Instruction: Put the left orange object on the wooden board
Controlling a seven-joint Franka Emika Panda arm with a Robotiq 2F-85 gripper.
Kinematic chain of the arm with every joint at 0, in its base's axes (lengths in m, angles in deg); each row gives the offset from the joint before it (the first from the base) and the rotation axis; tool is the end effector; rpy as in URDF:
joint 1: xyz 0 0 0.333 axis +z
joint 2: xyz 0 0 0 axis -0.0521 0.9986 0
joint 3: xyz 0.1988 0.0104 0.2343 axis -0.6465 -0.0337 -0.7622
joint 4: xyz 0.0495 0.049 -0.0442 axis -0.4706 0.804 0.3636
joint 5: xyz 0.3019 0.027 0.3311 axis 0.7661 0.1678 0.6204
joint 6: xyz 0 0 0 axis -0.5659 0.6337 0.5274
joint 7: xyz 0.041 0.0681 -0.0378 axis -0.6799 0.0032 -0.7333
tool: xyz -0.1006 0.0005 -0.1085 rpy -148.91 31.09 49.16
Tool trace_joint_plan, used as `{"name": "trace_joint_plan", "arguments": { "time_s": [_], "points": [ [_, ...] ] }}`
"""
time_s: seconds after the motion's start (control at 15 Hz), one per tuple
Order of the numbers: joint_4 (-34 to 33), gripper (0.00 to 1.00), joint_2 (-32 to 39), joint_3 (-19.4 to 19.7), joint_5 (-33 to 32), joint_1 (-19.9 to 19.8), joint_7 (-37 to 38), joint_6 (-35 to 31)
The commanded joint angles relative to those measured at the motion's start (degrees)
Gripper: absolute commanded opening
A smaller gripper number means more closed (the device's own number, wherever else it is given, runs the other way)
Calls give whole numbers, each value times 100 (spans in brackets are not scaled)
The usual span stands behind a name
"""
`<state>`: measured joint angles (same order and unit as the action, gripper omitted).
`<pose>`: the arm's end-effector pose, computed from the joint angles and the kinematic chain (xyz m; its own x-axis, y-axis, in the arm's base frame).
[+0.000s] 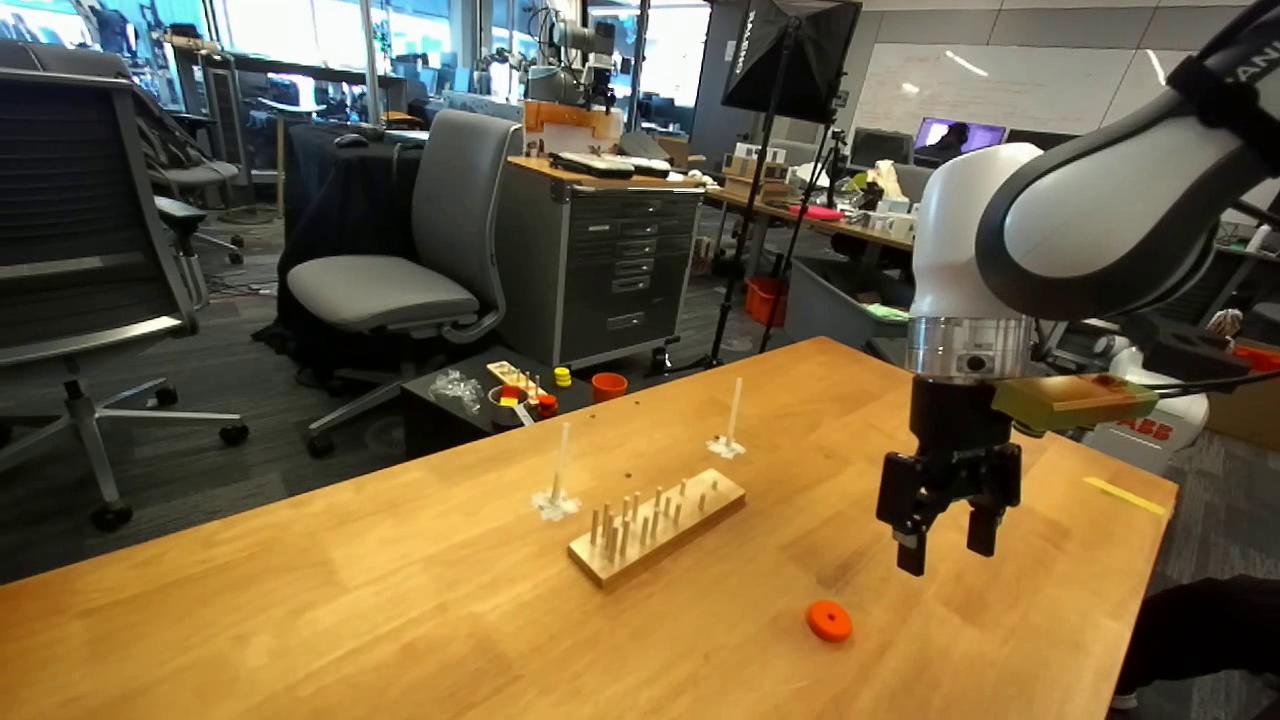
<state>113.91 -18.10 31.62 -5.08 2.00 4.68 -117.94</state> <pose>0.5200 0.0806 0.0814 0.9094 -0.2395 -0.3401 -0.2595 -0.9656 -0.0140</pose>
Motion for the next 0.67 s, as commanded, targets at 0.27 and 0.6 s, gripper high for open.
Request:
{"name": "trace_joint_plan", "arguments": {
  "time_s": [0.27,0.6],
  "points": [
    [-186,100,167,97,-527,355,568,-74],
    [-536,100,464,93,-1036,796,1204,14]
  ]
}}
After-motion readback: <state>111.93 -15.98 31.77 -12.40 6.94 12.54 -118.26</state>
